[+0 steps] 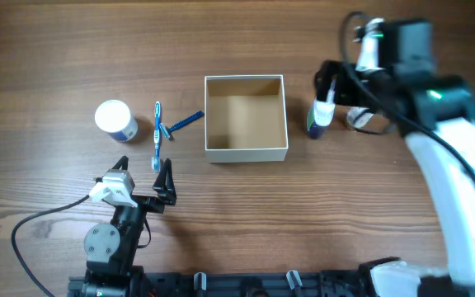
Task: Pack container
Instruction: 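Reach the right gripper to the blue soap pump bottle and grasp it, then carry the soap bottle with the right gripper into the box and release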
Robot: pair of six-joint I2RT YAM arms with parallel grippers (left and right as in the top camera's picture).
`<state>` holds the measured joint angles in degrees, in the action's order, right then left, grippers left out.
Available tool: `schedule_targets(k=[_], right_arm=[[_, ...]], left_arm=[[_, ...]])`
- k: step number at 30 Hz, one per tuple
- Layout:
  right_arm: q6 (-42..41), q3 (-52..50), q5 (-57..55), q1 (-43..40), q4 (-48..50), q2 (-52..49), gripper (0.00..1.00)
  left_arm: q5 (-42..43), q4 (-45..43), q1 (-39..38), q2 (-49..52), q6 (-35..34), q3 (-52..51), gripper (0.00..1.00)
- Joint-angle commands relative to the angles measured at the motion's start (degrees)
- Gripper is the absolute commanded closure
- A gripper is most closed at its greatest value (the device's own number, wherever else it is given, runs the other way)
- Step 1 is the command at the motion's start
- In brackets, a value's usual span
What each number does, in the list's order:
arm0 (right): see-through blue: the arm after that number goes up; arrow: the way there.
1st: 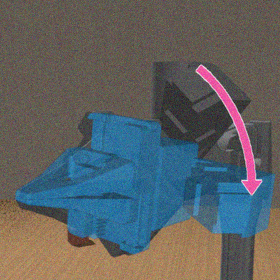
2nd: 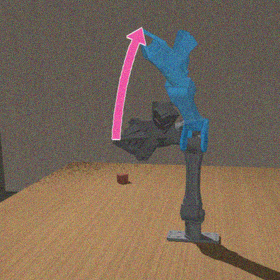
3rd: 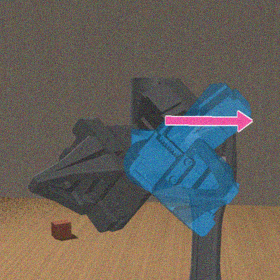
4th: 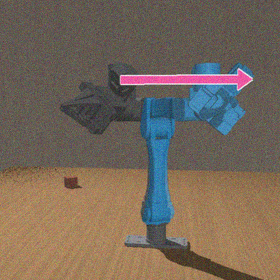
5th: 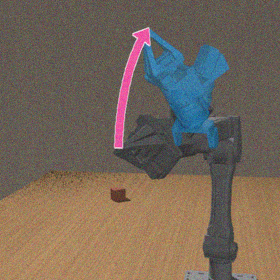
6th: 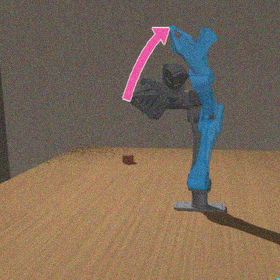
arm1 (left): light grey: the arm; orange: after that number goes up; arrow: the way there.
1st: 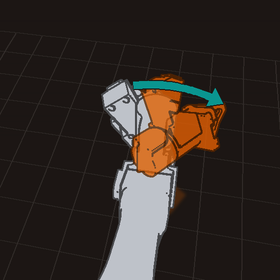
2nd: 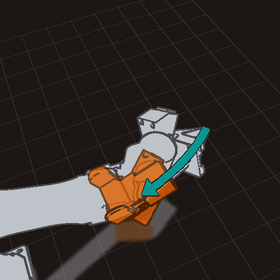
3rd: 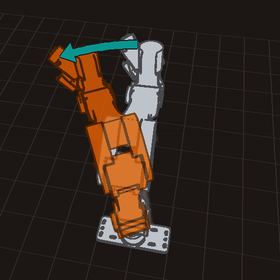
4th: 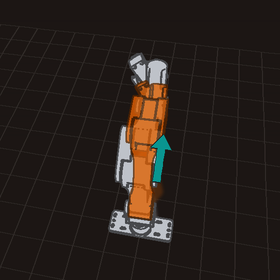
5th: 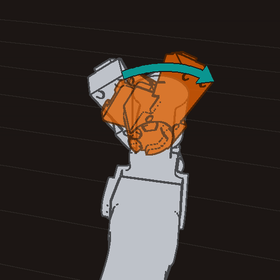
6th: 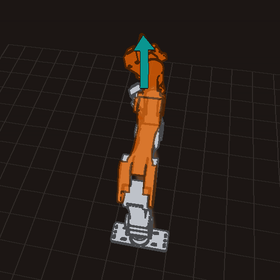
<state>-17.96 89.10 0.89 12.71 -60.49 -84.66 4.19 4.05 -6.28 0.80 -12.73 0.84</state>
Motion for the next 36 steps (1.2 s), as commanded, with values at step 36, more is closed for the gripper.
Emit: schedule_targets(k=[36], right_arm=[[-9.27,-4.20,-7.30,0.94,3.32,-21.75,0.28]], left_arm=[[-0.59,-0.02,-0.26,-0.31,0.35,-0.48,0.00]])
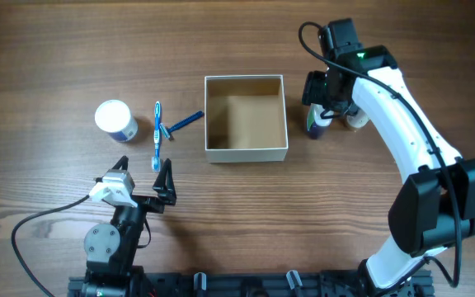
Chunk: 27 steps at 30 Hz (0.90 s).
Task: Pack container
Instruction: 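Carry the soap bottle with the right gripper into the box and release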
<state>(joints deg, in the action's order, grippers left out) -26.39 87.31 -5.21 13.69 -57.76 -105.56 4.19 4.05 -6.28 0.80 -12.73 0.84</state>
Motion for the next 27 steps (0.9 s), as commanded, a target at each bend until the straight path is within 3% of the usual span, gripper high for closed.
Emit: schedule_targets(k=[1,13,19,23,27], right_arm=[[-0.76,-2.86,-1.29,-0.04,1.05,-0.85,0.28],[0.00,-3.10,-4.00,-0.04,3.10,-0.44,0.34],[2.45,-2.97,-4.00,-0.04,2.89,0.92,0.53],[2.43,-2.95,-3.98,-0.04,2.49,2.86,0.59],[2.45,-2.78,-3.98,-0.02,2.23,5.70,0.59]], left_arm=[[-0.59,-0.02,-0.26,-0.31,0.35,-0.48,0.00],[-0.59,-0.02,-0.26,-0.31,0.35,-0.48,0.00],[-0.59,-0.02,-0.26,-0.31,0.35,-0.48,0.00],[-0.59,-0.02,-0.26,-0.31,0.35,-0.48,0.00],[-0.59,-0.02,-0.26,-0.31,0.35,-0.48,0.00]])
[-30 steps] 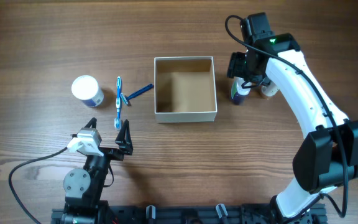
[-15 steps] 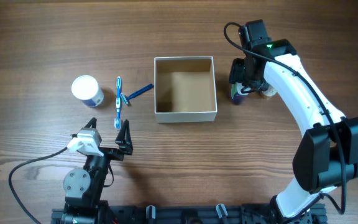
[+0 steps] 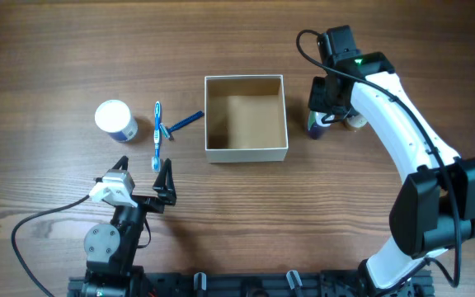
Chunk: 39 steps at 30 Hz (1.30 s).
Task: Pack container
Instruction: 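Carry the soap bottle with the right gripper into the box and release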
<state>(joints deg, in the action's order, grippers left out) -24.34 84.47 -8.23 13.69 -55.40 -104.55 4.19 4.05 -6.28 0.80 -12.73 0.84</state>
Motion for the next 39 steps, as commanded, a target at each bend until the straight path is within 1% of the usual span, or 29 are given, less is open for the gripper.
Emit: schedule_targets(k=[1,6,8,12,16,18,21,25,31,37,39], right_arm=[[0.55,0.31,-0.94,-0.02,-0.33,5.77,0.58],[3.65,4.00,-0.79,1.31,-1.66,12.76,0.59],[4.85,5.60,-0.79,2.99,-1.62,16.48,0.64],[4.90,8.41,-0.79,8.20,-1.29,21.86,0.68],[4.76,8.90,-0.79,14.78,-0.11,22.95,0.69],[4.31,8.90,-0.81,17.86,0.72,20.98,0.69],[1.75,8.90,-0.79,19.15,1.86,17.09,0.67],[-2.40,8.90,-0.79,18.29,2.14,10.14,0.63],[-4.22,8.90,-0.72,15.28,5.35,1.22,0.60],[-4.13,8.90,-0.76,14.51,9.77,-1.90,0.59],[-4.13,8.90,-0.76,14.51,11.15,-2.01,0.54]], left_arm=[[-0.59,-0.02,-0.26,-0.31,0.35,-0.48,0.00],[-0.59,-0.02,-0.26,-0.31,0.35,-0.48,0.00],[-0.59,-0.02,-0.26,-0.31,0.35,-0.48,0.00],[-0.59,-0.02,-0.26,-0.31,0.35,-0.48,0.00],[-0.59,-0.02,-0.26,-0.31,0.35,-0.48,0.00],[-0.59,-0.02,-0.26,-0.31,0.35,-0.48,0.00],[-0.59,-0.02,-0.26,-0.31,0.35,-0.48,0.00],[-0.59,-0.02,-0.26,-0.31,0.35,-0.48,0.00],[-0.59,-0.02,-0.26,-0.31,0.35,-0.48,0.00],[-0.61,-0.02,-0.26,-0.31,0.35,-0.48,0.00],[-0.59,-0.02,-0.26,-0.31,0.35,-0.48,0.00]])
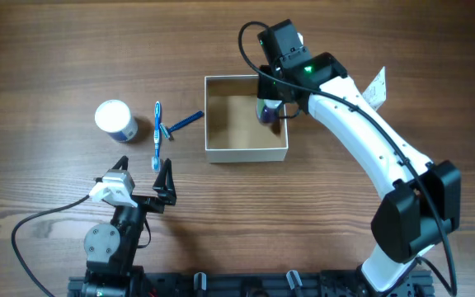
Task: Pack container
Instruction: 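Carry the soap bottle with the right gripper into the box and release, then move the right gripper to the white leaf-print tube and grasp it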
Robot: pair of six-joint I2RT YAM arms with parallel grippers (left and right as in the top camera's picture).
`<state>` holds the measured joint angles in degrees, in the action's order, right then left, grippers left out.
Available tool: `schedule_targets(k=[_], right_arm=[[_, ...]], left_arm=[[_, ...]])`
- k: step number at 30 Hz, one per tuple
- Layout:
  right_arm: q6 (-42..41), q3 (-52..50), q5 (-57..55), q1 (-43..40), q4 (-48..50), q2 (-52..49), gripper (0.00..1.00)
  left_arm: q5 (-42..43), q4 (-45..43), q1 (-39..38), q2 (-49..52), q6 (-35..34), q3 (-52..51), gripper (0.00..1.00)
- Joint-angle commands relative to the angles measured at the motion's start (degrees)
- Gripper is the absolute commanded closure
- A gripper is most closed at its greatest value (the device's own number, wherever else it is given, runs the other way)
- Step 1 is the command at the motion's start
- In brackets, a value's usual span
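Note:
The open cardboard box (pixel 246 151) sits mid-table. My right gripper (pixel 269 107) hangs over the box's right half, shut on a small dark bottle (pixel 267 111) with a pale cap, held just inside the right wall. Left of the box lie a blue toothbrush (pixel 157 132), a blue razor (pixel 184 122) and a white round jar (pixel 115 119). My left gripper (pixel 144 172) rests open near the front edge, below the toothbrush, with nothing between its fingers.
A white packet (pixel 375 85) lies on the table to the right of the box, beside the right arm (pixel 361 136). The arm stretches diagonally from the lower right and hides the table under it.
My right gripper has moved left from the spot beside the box's right wall to over the box interior. The dark bottle has left the table and come with it. The left arm is unchanged.
The right gripper was first near the bottle standing right of the box, with the arm high. It then stood lower around the bottle and stayed there. Now the bottle is in its grip over the box. The left-side items and left gripper never moved.

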<state>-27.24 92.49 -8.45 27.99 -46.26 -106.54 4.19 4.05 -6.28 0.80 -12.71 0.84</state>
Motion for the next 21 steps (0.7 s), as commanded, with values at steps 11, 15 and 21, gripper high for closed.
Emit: schedule_targets(k=[11,15,21], right_arm=[[1.88,1.05,-1.16,0.22,2.43,1.40,0.14],[3.34,1.05,-2.95,0.17,0.98,7.13,0.09],[4.81,1.05,-3.82,-3.85,-1.14,20.00,0.08]], left_arm=[[-0.59,-0.02,-0.26,-0.31,0.33,-0.48,0.00],[-0.59,-0.02,-0.26,-0.31,0.33,-0.48,0.00],[-0.59,-0.02,-0.26,-0.31,0.33,-0.48,0.00]])
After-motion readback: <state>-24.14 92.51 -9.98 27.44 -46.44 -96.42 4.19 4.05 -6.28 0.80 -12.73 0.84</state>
